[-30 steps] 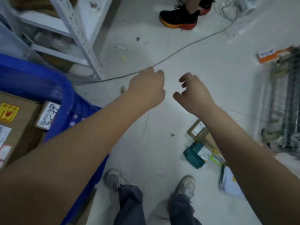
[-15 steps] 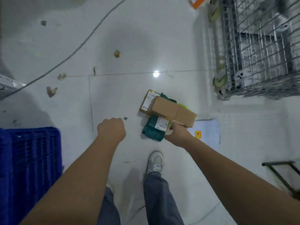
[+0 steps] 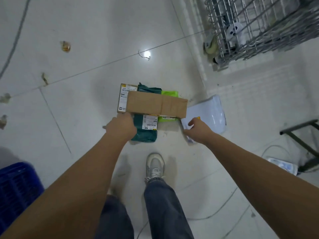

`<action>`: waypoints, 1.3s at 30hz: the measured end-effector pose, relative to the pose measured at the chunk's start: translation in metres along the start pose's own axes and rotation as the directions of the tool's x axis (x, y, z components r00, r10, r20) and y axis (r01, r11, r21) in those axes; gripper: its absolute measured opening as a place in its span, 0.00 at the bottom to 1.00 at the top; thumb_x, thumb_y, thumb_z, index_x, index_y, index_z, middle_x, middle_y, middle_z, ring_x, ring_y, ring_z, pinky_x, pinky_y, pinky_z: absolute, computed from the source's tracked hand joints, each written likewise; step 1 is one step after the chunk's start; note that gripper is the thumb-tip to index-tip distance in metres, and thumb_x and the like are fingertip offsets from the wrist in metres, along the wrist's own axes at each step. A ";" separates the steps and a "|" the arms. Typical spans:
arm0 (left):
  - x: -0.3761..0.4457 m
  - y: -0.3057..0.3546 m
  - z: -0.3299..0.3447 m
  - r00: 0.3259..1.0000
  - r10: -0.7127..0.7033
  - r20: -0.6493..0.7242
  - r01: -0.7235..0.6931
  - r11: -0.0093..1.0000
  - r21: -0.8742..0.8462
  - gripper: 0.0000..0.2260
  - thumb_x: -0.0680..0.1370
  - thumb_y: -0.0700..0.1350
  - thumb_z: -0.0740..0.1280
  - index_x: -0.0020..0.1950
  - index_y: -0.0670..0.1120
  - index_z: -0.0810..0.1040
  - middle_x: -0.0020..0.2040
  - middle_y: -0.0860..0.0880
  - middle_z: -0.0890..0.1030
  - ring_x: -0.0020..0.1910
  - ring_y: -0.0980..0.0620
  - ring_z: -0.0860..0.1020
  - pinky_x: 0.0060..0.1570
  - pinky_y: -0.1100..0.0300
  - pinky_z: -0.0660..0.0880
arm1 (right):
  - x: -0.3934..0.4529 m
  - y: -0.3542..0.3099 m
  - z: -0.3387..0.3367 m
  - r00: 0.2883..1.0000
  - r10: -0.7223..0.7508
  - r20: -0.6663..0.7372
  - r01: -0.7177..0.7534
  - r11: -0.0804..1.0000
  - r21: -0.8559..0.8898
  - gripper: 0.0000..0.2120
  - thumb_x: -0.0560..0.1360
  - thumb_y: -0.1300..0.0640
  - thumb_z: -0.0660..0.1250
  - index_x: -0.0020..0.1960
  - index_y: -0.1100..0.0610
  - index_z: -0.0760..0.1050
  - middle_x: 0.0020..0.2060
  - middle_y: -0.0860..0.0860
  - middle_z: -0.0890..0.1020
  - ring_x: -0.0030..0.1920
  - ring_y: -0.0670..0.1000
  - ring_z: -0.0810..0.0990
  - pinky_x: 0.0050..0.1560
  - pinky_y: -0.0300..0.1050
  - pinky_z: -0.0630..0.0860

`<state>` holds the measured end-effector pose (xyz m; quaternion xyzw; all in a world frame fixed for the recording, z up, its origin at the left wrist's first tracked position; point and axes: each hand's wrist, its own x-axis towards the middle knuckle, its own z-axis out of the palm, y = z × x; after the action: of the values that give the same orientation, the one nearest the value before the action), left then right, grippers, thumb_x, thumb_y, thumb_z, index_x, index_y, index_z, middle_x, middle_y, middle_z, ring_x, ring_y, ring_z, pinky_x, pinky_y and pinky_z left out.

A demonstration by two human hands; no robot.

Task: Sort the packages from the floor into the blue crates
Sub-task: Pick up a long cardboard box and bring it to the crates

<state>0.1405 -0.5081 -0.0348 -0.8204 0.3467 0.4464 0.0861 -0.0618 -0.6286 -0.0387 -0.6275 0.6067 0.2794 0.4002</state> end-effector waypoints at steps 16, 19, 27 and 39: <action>0.173 -0.016 0.070 0.994 -0.069 -0.082 0.008 0.808 -0.590 0.32 0.71 0.52 0.66 0.72 0.43 0.61 0.66 0.42 0.71 0.63 0.42 0.72 0.63 0.44 0.71 | 0.174 0.020 0.056 0.969 0.223 -0.111 -0.150 0.877 0.456 0.25 0.76 0.61 0.58 0.72 0.61 0.60 0.67 0.60 0.70 0.62 0.58 0.70 0.58 0.46 0.67; 0.168 -0.014 0.077 0.989 -0.075 -0.126 -0.028 0.744 -0.667 0.35 0.66 0.56 0.63 0.71 0.47 0.61 0.66 0.46 0.70 0.63 0.45 0.72 0.63 0.45 0.71 | 0.179 0.019 0.058 0.956 0.270 -0.110 -0.155 0.790 0.593 0.21 0.75 0.63 0.57 0.68 0.62 0.64 0.58 0.58 0.74 0.50 0.54 0.71 0.54 0.47 0.72; 0.129 -0.031 0.057 0.932 -0.258 -0.254 -0.038 0.628 -0.777 0.30 0.72 0.56 0.67 0.70 0.47 0.65 0.65 0.45 0.71 0.56 0.50 0.73 0.51 0.56 0.71 | 0.121 0.011 0.049 0.968 0.114 -0.223 0.091 0.670 0.736 0.21 0.74 0.56 0.65 0.66 0.52 0.65 0.60 0.54 0.72 0.45 0.42 0.74 0.39 0.34 0.68; 0.009 -0.066 -0.015 0.930 -0.322 0.176 0.253 0.217 -0.943 0.14 0.72 0.65 0.62 0.50 0.58 0.74 0.45 0.54 0.76 0.43 0.53 0.76 0.37 0.58 0.72 | -0.005 -0.017 -0.017 0.961 -0.236 -0.144 0.261 0.601 0.755 0.28 0.61 0.42 0.70 0.60 0.38 0.70 0.60 0.51 0.78 0.60 0.55 0.77 0.53 0.50 0.77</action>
<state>0.1961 -0.4702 -0.0444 -0.7678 -0.1457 0.5157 -0.3511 -0.0482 -0.6412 -0.0232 -0.4799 0.5801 -0.0721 0.6543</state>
